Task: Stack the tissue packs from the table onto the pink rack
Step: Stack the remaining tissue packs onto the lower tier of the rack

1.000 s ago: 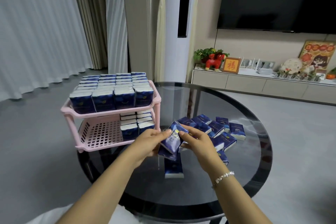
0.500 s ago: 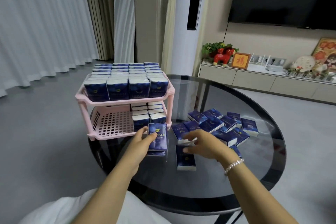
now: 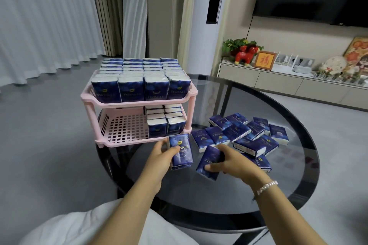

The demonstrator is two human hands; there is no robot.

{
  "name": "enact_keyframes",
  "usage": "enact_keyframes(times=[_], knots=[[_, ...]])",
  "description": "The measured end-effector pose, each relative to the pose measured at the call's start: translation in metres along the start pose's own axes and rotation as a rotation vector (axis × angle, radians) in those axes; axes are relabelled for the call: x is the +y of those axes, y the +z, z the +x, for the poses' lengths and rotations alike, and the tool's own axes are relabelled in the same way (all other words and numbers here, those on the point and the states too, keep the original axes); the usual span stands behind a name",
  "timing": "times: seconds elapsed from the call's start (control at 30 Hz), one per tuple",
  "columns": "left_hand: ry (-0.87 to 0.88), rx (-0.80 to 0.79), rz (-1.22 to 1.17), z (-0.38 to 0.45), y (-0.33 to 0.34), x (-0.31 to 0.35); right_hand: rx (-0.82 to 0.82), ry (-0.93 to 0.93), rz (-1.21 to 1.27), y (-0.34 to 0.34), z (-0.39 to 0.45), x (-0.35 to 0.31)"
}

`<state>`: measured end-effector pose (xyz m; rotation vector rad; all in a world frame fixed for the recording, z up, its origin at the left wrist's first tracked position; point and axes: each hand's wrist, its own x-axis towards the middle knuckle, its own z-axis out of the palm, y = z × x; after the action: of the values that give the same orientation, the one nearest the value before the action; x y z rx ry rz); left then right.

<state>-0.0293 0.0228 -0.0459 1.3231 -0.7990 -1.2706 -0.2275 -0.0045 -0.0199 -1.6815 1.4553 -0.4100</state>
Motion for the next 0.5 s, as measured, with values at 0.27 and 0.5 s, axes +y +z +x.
enact_keyframes(times=[0.27, 0.5], knots=[[0.038, -0.072, -0.05, -0.006, -0.003, 0.001, 0.27, -0.077, 0.896, 0.015, -0.002, -0.009], [0.018, -0.096, -0.181, -0.008, -0.004, 0.002, 0.336, -0.147, 0.905, 0.057, 0.006, -0.034]])
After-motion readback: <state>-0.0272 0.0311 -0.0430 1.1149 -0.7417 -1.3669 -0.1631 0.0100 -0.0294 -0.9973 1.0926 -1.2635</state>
